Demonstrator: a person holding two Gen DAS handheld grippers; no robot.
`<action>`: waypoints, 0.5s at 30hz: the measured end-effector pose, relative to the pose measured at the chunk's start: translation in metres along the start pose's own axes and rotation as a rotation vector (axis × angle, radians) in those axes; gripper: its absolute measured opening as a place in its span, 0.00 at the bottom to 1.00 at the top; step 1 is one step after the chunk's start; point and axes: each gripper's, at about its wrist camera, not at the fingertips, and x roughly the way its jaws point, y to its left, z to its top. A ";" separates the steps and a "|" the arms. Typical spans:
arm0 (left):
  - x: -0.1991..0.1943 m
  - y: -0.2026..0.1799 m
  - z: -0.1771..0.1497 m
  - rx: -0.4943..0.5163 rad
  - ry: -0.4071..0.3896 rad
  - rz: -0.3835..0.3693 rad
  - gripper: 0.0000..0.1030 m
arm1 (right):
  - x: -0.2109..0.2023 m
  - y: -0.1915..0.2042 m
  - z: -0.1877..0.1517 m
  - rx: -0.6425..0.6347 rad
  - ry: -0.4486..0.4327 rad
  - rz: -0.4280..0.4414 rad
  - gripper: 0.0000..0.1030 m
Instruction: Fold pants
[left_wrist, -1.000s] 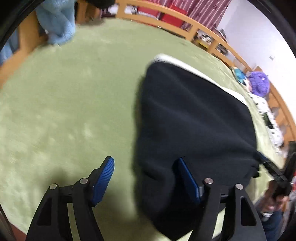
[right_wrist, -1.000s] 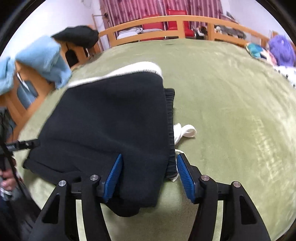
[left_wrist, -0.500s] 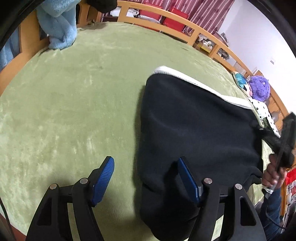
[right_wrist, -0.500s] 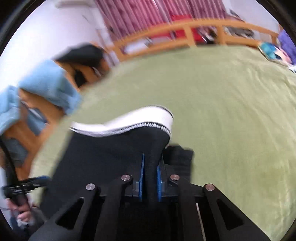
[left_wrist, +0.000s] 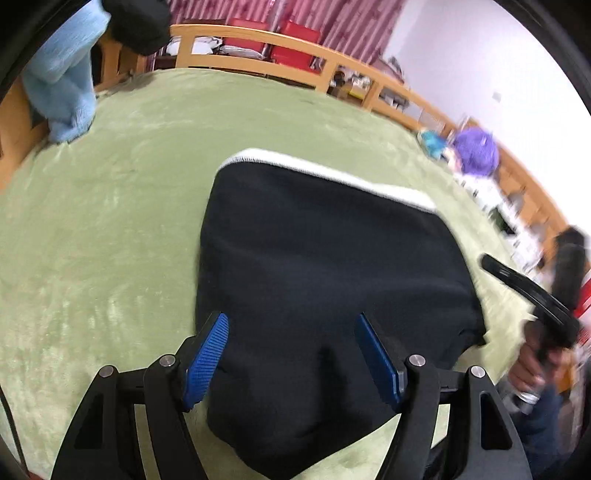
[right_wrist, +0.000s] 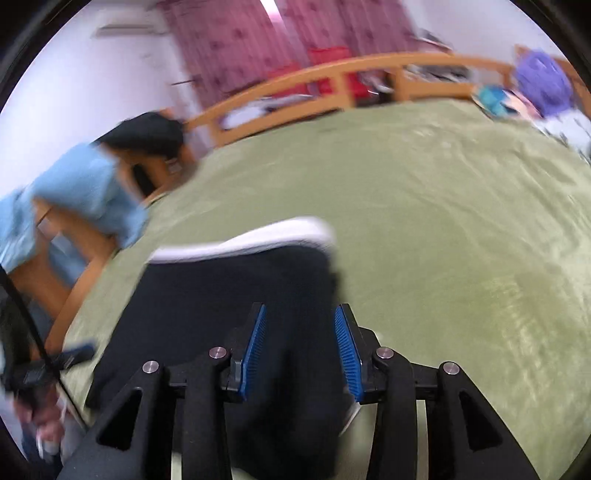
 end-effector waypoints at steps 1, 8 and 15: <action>0.004 -0.004 -0.006 0.021 0.011 0.036 0.68 | -0.004 0.012 -0.013 -0.055 0.017 0.020 0.38; 0.009 0.008 -0.039 0.005 0.088 0.090 0.71 | 0.002 0.004 -0.088 -0.144 0.174 -0.104 0.36; -0.001 -0.009 -0.039 0.015 0.015 0.106 0.69 | -0.030 -0.013 -0.083 0.024 0.058 -0.073 0.38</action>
